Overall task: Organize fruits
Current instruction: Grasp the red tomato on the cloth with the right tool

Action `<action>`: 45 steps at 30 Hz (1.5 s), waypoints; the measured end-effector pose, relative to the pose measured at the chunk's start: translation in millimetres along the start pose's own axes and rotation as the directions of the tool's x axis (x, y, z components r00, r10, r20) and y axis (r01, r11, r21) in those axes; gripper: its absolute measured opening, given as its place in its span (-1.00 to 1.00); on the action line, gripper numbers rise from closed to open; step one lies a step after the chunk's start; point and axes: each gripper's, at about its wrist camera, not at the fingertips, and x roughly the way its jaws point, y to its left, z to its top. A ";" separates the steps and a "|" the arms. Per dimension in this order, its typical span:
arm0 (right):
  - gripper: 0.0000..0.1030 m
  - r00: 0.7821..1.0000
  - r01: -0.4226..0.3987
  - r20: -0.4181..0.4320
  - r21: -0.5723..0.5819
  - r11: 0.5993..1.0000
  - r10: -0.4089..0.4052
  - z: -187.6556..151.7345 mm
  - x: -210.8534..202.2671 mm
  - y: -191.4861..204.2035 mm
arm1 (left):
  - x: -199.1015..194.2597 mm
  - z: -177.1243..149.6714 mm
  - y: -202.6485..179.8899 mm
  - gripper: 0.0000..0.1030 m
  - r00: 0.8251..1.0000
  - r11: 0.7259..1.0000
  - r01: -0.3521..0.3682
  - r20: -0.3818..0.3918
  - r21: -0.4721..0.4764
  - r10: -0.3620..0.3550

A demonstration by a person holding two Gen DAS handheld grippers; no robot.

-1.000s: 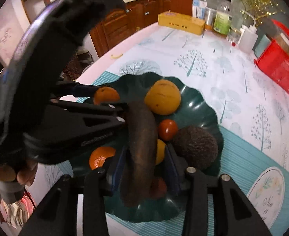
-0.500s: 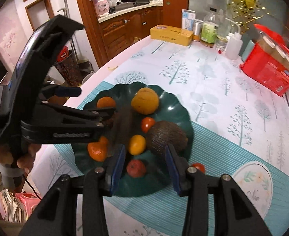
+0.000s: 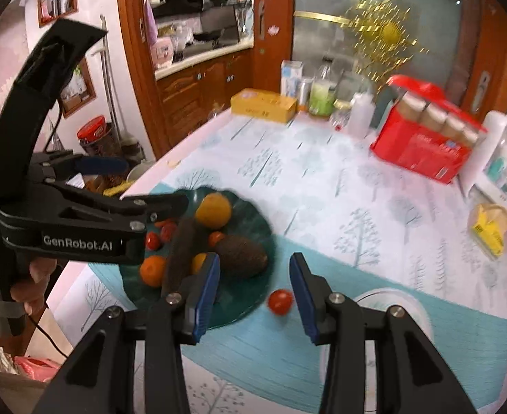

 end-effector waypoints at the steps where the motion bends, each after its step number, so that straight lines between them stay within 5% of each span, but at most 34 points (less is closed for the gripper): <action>1: -0.17 1.000 0.016 0.022 -0.004 1.000 -0.016 2.9 -9.5 -6.1 | -3.8 2.2 -4.8 0.88 1.000 1.000 0.006 0.011 0.003 -0.006; 6: -0.17 0.996 0.060 0.065 -0.004 0.998 -0.060 8.3 -34.2 -36.4 | -16.5 12.5 -30.4 0.99 0.997 0.999 0.035 0.062 0.019 -0.036; 11: -0.17 0.995 0.100 0.021 -0.023 0.995 -0.100 0.7 -17.7 -61.2 | -5.2 12.7 -51.7 0.99 0.998 0.998 0.057 0.035 0.021 -0.058; 19: -0.17 0.997 -0.011 -0.073 -0.039 0.999 0.008 -39.0 43.9 -72.2 | 33.2 -6.0 -60.1 0.99 0.998 1.000 0.013 -0.059 0.025 -0.011; 31: -0.17 0.966 -0.224 -0.164 -0.141 0.964 0.200 -78.1 111.4 -54.9 | 79.8 -35.5 -48.1 0.99 0.985 0.998 -0.032 -0.174 -0.049 0.023; 45: -0.17 0.944 -0.296 -0.200 -0.158 0.942 0.263 -82.3 158.1 -43.4 | 89.4 -47.3 -38.9 0.99 0.977 0.989 -0.104 -0.200 -0.108 0.081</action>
